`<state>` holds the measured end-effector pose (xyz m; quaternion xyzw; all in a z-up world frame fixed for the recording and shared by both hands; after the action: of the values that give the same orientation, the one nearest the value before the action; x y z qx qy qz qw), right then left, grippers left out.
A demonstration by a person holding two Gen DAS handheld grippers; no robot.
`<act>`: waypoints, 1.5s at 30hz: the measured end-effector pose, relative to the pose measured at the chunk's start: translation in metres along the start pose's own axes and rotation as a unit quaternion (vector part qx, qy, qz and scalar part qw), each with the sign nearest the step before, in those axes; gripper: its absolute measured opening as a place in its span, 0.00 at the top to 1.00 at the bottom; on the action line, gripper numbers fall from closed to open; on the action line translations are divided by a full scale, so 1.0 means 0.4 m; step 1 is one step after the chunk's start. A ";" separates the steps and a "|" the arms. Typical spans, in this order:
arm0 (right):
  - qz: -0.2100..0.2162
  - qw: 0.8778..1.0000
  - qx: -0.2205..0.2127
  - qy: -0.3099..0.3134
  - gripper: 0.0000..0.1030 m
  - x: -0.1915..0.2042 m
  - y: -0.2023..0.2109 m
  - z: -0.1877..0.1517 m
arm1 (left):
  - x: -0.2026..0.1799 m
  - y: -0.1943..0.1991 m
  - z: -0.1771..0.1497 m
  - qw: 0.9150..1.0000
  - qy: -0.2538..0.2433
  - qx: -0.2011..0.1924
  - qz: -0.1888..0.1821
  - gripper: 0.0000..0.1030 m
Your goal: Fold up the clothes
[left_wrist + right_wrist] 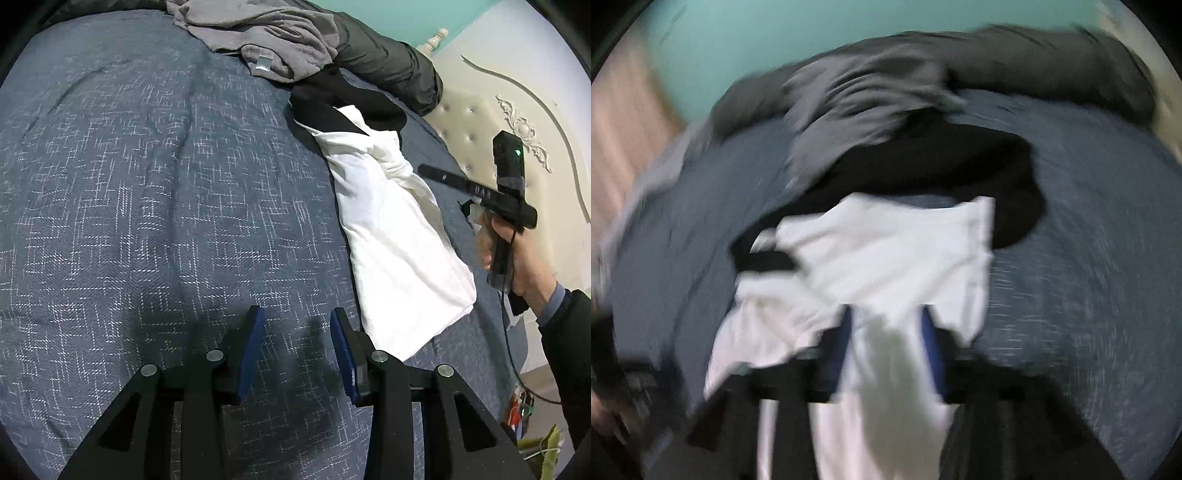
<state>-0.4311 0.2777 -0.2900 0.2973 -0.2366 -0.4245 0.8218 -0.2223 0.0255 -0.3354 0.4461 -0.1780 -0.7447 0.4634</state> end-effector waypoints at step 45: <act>-0.028 0.995 -0.047 -0.089 0.65 -0.099 0.066 0.075 | -0.001 0.012 0.004 1.000 0.005 -0.004 -0.001 0.61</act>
<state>-0.4566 0.3144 -0.2558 0.2260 -0.2800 -0.4825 0.7986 -0.2212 0.0231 -0.3310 0.4487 -0.1721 -0.7436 0.4649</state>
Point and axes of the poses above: each gripper's, at about its wrist camera, not at the fingertips, and y roughly against the way its jaws point, x to its left, z to its top, the point moved 2 cm from there along -y, roughly the way its jaws point, and after that the axes turned 9 degrees about -x, right-handed, at the moved point
